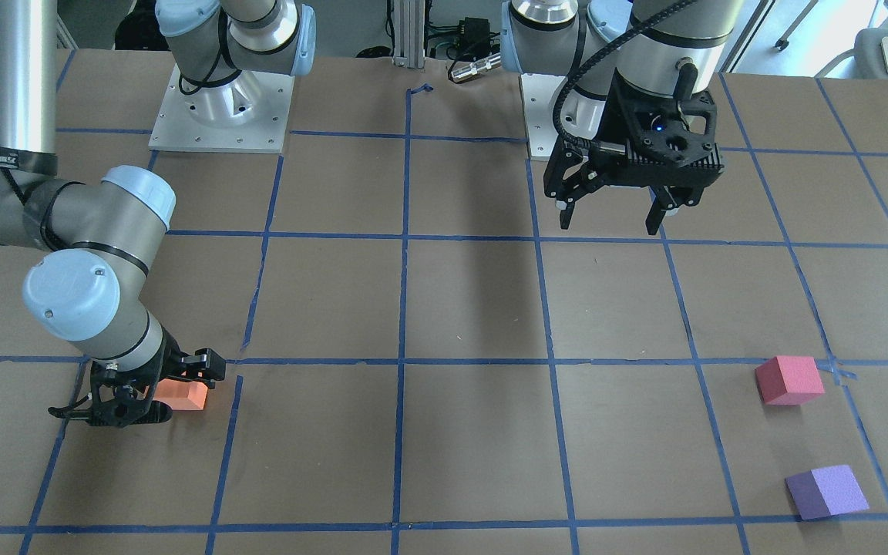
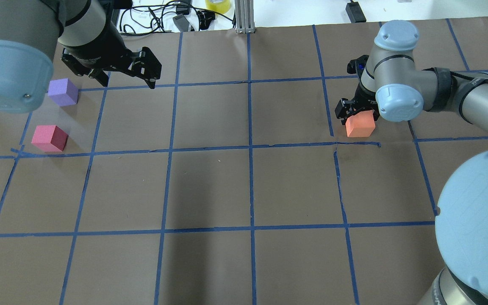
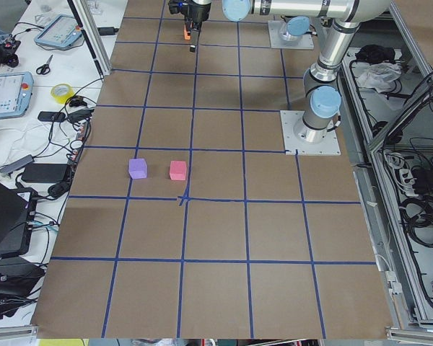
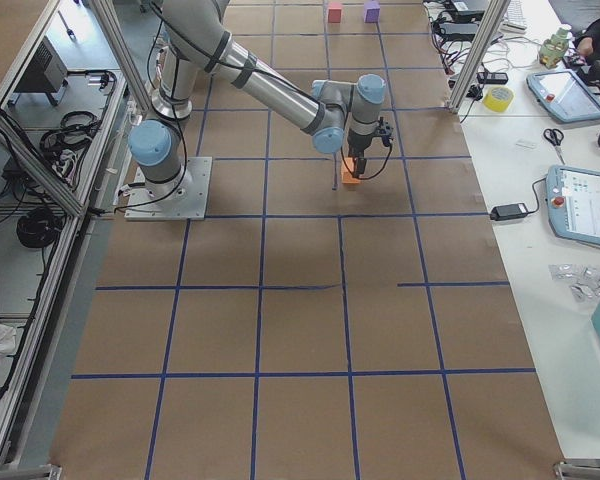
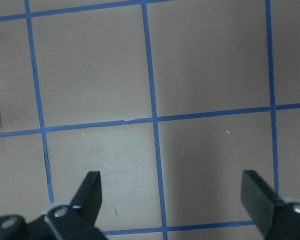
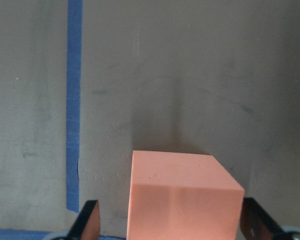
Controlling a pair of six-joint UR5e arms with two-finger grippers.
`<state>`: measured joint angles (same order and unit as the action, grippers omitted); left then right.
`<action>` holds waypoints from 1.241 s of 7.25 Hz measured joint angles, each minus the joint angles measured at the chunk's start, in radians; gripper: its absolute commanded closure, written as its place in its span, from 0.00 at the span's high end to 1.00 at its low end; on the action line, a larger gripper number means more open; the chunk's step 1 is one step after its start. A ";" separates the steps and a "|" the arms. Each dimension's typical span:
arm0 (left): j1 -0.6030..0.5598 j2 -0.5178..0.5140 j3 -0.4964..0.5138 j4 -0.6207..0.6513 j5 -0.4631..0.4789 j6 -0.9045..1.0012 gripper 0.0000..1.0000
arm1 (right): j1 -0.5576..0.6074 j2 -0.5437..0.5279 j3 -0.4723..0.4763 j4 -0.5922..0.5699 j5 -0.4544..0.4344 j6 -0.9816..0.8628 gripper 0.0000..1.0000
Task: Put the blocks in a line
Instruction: 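Close the right gripper on the orange cube and lift it, then carry the orange cube toward the left arm and lower it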
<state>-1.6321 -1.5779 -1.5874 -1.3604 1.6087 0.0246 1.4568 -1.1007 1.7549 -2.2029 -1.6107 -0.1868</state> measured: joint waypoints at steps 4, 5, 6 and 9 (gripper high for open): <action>0.000 0.005 -0.005 0.007 0.001 0.000 1.00 | 0.000 -0.005 -0.012 0.007 -0.008 0.005 0.00; 0.000 0.006 -0.005 0.007 0.001 0.000 1.00 | 0.006 -0.024 -0.029 0.012 -0.001 0.015 0.00; 0.001 0.006 -0.004 0.007 0.002 0.000 1.00 | 0.022 -0.041 -0.047 0.018 0.013 0.048 0.00; 0.003 0.008 -0.001 0.007 -0.003 0.000 1.00 | 0.134 -0.048 -0.094 0.021 0.050 0.243 0.00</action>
<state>-1.6293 -1.5700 -1.5885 -1.3530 1.6061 0.0246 1.5907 -1.1490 1.6613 -2.1821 -1.5604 0.0562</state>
